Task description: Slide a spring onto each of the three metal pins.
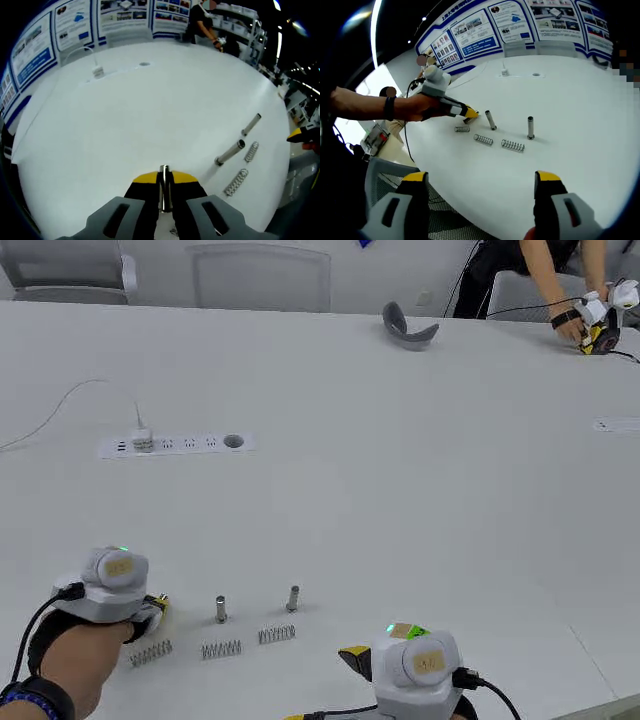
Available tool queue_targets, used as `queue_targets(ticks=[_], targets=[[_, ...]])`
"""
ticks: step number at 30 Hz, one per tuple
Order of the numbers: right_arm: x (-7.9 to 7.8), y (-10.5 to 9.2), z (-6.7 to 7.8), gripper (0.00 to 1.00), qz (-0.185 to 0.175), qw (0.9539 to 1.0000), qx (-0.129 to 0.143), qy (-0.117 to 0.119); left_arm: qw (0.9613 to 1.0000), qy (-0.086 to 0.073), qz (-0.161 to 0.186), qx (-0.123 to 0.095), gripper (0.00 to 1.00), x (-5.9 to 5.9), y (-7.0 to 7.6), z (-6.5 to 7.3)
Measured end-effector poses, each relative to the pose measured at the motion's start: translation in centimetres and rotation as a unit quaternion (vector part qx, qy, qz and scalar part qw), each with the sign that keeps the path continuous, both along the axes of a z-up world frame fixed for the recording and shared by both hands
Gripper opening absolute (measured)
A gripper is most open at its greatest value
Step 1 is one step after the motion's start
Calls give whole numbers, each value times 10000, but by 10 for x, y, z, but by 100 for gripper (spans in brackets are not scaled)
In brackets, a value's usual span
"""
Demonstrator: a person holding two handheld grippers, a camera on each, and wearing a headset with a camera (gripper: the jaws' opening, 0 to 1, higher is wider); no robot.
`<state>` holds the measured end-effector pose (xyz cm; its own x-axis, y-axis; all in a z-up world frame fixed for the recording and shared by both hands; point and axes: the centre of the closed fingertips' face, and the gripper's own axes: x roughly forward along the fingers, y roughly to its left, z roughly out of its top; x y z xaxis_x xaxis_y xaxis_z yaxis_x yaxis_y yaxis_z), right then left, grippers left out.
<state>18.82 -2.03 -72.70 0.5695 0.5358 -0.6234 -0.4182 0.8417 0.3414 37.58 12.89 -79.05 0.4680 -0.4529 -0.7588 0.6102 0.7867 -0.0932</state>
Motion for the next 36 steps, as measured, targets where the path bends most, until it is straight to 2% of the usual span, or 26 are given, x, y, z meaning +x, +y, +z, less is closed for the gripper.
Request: queue_targets(ticks=[4, 10, 20, 27, 36], targets=[[0, 0, -1, 88, 2, 10000, 8, 4, 9998, 10, 115, -136, 7, -1, 5, 7], [3, 5, 1, 88, 31, 10000, 50, -31, 9995, 14, 227, -217, 7, -13, 11, 21], [5, 8, 3, 88, 72, 9999, 46, -60, 9989, 58, 322, -348, 8, -20, 18, 31], [5, 8, 4, 88, 70, 9999, 40, -79, 9989, 54, 322, -348, 7, -25, 24, 33], [2, 10, 4, 88, 98, 9999, 37, -77, 9996, 11, 172, -239, 7, -32, 28, 36]])
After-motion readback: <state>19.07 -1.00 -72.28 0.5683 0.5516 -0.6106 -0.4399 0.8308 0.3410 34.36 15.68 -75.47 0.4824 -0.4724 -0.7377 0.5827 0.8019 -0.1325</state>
